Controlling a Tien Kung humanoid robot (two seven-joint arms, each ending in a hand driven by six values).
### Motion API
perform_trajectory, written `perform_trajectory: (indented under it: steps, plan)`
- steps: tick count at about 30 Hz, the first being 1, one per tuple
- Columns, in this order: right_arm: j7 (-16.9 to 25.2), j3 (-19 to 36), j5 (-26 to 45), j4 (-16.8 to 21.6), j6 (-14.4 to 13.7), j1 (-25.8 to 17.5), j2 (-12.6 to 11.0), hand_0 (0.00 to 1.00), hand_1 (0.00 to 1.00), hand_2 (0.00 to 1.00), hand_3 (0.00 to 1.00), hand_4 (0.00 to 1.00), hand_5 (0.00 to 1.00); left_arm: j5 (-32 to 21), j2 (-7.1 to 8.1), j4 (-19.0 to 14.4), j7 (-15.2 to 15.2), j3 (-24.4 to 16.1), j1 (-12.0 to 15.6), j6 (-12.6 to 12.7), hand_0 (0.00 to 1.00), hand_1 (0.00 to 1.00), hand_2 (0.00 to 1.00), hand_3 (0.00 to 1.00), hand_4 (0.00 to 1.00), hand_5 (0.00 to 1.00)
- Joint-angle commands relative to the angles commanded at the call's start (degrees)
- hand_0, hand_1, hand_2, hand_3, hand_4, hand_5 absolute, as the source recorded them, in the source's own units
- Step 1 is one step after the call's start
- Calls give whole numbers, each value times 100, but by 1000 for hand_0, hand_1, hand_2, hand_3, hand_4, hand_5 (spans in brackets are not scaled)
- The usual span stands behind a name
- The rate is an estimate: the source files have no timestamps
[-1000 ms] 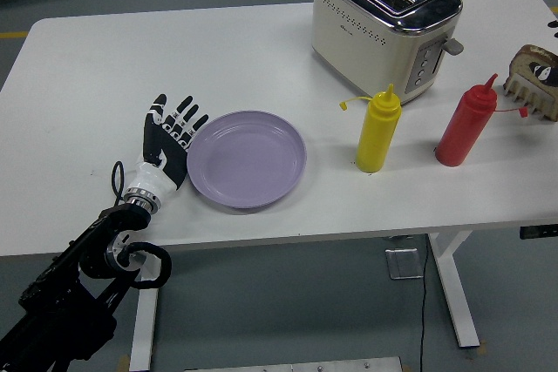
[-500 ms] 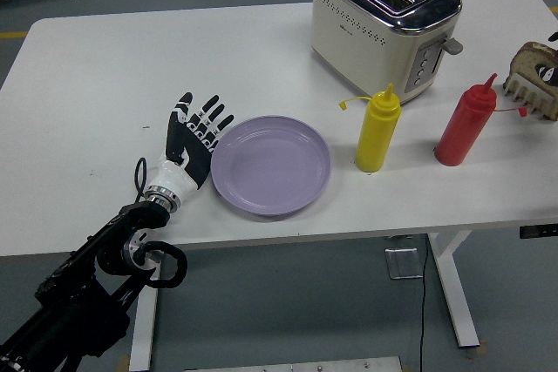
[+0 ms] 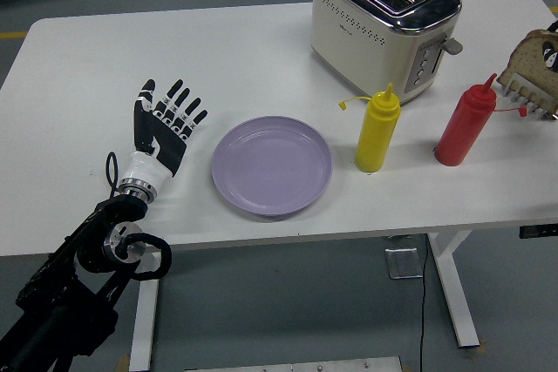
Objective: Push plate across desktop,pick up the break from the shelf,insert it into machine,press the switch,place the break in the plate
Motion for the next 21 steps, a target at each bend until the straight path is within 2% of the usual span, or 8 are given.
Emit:
perform_trajectory:
  steps: [5,7,11,21]
  plan:
    - [61,20,56,22,-122,-20,-51,193,358,440,513,400,39,106,50,-304,-20,-606,196,54,869,917,986,907,683,998]
    - [76,27,64,49,-176,-30,-70,184,329,425,504,361,24,129,71,-407,-25,-822,251,66,867,913,982,895,682,998]
    - [142,90,88,285,-385,-55,-147,184,329,425,504,361,24,175,136,-714,-14,-1224,383,80,867,913,982,895,682,998]
    - [223,69,127,1019,-719,157,-311,185,320,414,500,337,3,211,249,-1190,22,-1621,602,79,865,909,980,894,680,998]
